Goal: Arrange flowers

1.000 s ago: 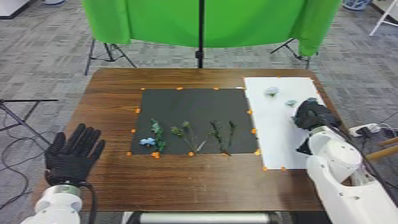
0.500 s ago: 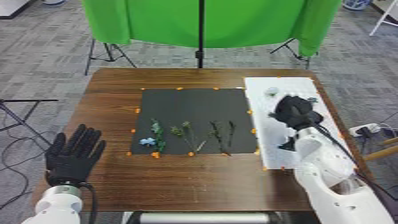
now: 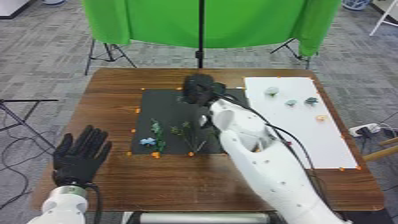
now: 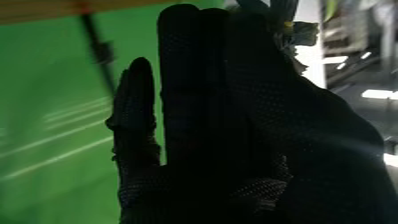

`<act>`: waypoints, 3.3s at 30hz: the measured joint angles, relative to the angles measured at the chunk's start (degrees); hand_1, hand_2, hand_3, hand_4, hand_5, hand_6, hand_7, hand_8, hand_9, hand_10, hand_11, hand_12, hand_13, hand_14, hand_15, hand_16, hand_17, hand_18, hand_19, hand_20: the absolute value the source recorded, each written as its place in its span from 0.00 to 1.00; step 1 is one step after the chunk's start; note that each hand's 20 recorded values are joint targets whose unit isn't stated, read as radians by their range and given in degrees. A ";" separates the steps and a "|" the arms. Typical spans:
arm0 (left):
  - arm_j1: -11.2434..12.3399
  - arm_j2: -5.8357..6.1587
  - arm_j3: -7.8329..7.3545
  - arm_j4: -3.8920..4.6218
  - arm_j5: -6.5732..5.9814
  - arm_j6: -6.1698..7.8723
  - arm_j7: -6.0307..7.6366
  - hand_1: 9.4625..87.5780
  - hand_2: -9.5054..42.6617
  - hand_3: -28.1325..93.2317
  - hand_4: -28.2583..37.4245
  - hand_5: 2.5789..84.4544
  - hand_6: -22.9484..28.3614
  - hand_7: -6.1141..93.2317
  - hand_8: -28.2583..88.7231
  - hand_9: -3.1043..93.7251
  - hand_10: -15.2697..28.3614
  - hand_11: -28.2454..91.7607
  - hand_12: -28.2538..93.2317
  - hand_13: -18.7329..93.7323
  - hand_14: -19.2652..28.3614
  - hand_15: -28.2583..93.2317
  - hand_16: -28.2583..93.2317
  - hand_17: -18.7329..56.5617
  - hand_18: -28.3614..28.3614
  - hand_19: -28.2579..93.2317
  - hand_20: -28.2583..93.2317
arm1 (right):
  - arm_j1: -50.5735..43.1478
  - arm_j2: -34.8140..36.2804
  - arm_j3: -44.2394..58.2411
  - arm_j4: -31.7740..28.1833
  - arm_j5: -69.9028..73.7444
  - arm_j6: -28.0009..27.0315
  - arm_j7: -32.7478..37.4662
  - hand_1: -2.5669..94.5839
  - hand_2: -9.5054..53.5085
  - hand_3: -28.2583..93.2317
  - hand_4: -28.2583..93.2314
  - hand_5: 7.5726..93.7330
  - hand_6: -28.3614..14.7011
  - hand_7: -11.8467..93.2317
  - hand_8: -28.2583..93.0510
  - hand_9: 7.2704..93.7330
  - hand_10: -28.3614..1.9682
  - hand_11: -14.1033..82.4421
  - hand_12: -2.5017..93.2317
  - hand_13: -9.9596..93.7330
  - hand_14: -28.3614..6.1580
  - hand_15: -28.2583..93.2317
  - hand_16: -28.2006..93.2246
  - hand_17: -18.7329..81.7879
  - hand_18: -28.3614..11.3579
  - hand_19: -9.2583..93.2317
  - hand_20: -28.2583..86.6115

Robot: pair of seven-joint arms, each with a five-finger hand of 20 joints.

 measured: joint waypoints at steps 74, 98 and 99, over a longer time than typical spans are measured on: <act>0.65 -0.39 -1.94 -0.53 -1.56 4.44 0.88 0.20 0.53 0.85 0.00 0.55 0.63 0.22 0.15 0.45 0.68 0.45 0.32 0.45 0.67 0.48 0.18 0.16 0.72 0.53 0.34 | -22.73 22.29 29.33 -9.50 1.08 -5.50 23.55 0.57 0.00 0.90 0.00 0.53 0.63 0.26 0.13 0.51 0.50 0.29 0.17 0.58 0.48 0.46 0.40 0.43 0.20 0.76 0.48; 2.33 0.22 -1.77 -1.11 -3.26 -1.02 3.33 0.21 0.43 0.87 0.00 0.54 0.63 0.21 0.15 0.45 0.68 0.44 0.32 0.46 0.67 0.47 0.19 0.18 0.73 0.53 0.34 | -27.14 23.52 21.77 -22.19 4.82 7.00 19.90 0.66 0.00 0.81 0.00 0.82 0.65 0.33 0.24 0.89 0.56 0.23 0.43 0.80 0.66 0.46 0.59 0.51 0.24 0.85 0.56; 2.33 0.25 -1.75 -1.22 -3.37 -0.76 3.35 0.21 0.44 0.87 0.00 0.54 0.63 0.21 0.15 0.45 0.68 0.44 0.32 0.46 0.67 0.47 0.19 0.18 0.73 0.53 0.34 | -26.27 23.45 19.91 -23.05 4.76 7.32 17.52 0.66 0.00 0.80 0.00 0.82 0.65 0.34 0.24 0.89 0.57 0.23 0.43 0.80 0.66 0.46 0.59 0.51 0.24 0.85 0.56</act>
